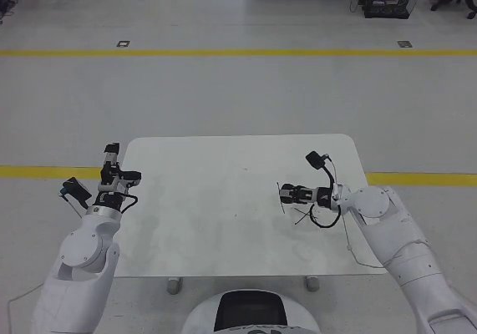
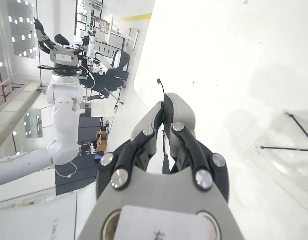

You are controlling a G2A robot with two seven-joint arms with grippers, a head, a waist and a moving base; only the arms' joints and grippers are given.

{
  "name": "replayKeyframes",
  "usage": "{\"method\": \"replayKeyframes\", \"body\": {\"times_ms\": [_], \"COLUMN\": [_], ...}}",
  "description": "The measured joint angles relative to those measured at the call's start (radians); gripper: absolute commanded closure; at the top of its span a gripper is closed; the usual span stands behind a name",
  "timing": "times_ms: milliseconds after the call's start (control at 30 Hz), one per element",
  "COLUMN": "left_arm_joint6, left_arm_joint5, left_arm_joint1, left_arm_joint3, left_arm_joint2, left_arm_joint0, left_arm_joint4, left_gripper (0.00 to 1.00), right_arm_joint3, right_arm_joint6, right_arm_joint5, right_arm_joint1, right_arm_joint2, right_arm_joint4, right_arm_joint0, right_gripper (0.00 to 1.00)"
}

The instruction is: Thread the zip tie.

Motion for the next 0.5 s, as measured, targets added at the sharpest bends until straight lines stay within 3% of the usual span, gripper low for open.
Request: {"method": "replayKeyframes", "body": {"times_ms": [167,367,500], "left_arm_joint6": [-0.009,-0.095,-0.081], "left_arm_joint5": [-0.008,-0.094,-0.092], "left_arm_joint1": [0.0,0.008,0.007], "left_arm_joint3": [-0.005,-0.051,-0.055], "left_arm_joint2": [0.004,0.063,0.072], "left_arm_joint0": [-0.001,0.043,0.051], "left_arm_joint4": [0.011,0.297,0.323], "left_gripper": [0.0,0.0,0.0], "right_arm_joint3": [-0.004,-0.01,-0.008], "right_arm_joint6": [-0.023,-0.034,-0.031], "right_arm_joint5": [0.018,0.084,0.099], "right_arm_joint1": [-0.002,-0.007,-0.008], "right_arm_joint2": [-0.005,-0.026,-0.032], "right_arm_joint4": [0.013,0.039,0.046], "right_arm_joint0": [-0.007,0.015,0.021], "right_gripper": [1.0,1.0,1.0]}}
